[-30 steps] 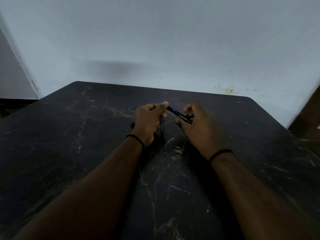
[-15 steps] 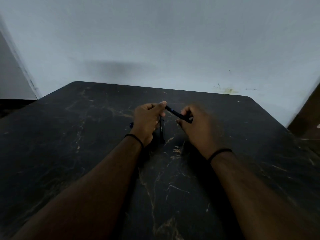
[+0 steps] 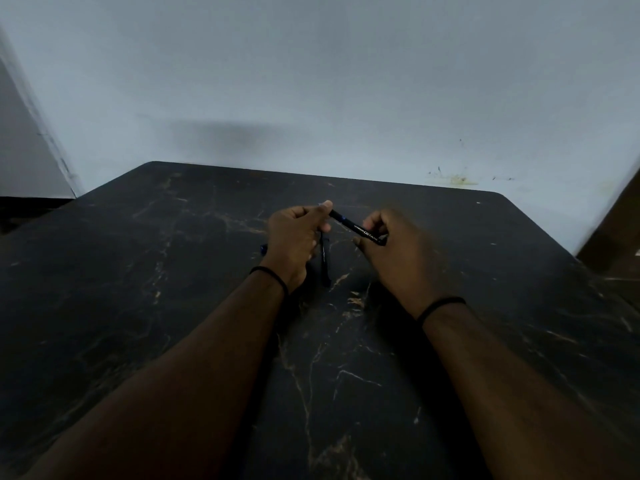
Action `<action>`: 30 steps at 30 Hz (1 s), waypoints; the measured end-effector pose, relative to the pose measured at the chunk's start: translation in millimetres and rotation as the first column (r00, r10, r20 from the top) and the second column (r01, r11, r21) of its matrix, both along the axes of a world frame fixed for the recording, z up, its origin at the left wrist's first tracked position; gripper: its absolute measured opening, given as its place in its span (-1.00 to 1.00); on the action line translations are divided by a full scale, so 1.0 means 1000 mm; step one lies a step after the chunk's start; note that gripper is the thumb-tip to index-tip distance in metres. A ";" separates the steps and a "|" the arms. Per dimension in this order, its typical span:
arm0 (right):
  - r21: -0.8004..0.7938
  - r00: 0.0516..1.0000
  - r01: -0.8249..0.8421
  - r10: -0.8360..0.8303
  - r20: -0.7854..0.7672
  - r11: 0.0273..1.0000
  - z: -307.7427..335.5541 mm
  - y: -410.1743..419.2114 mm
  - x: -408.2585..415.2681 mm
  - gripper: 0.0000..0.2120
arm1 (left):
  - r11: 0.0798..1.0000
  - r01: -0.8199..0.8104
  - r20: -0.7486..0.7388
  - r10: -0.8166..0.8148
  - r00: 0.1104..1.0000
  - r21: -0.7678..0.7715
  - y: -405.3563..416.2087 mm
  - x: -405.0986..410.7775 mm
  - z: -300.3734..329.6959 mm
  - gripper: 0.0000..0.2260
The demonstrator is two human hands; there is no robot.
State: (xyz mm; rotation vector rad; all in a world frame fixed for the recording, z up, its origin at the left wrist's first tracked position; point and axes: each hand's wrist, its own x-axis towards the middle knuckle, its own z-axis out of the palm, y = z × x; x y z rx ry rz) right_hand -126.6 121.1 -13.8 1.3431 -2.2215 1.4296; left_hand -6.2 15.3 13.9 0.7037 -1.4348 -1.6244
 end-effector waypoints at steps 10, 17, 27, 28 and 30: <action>-0.001 1.000 0.001 -0.001 0.013 1.000 -0.002 -0.002 -0.001 -0.72 | 1.000 -0.010 0.004 0.010 1.000 0.003 0.000 -0.001 0.000 -0.82; 0.065 0.997 0.009 -0.004 -0.080 0.998 0.004 -0.001 0.002 -0.75 | 1.000 -0.004 -0.006 0.004 1.000 0.021 -0.002 -0.001 -0.001 -0.83; 0.014 1.000 -0.020 0.020 -0.012 1.000 0.003 0.001 0.001 -0.84 | 1.000 -0.005 0.008 0.005 1.000 0.009 -0.002 0.000 -0.001 -0.83; 0.025 1.000 -0.025 0.026 -0.017 0.999 0.003 0.000 0.000 -0.86 | 1.000 -0.004 0.008 0.004 1.000 0.012 -0.002 0.000 -0.001 -0.83; 0.045 0.999 -0.032 0.033 -0.031 0.998 0.003 0.000 0.002 -0.83 | 1.000 -0.002 0.013 0.002 1.000 0.012 -0.002 0.000 0.000 -0.83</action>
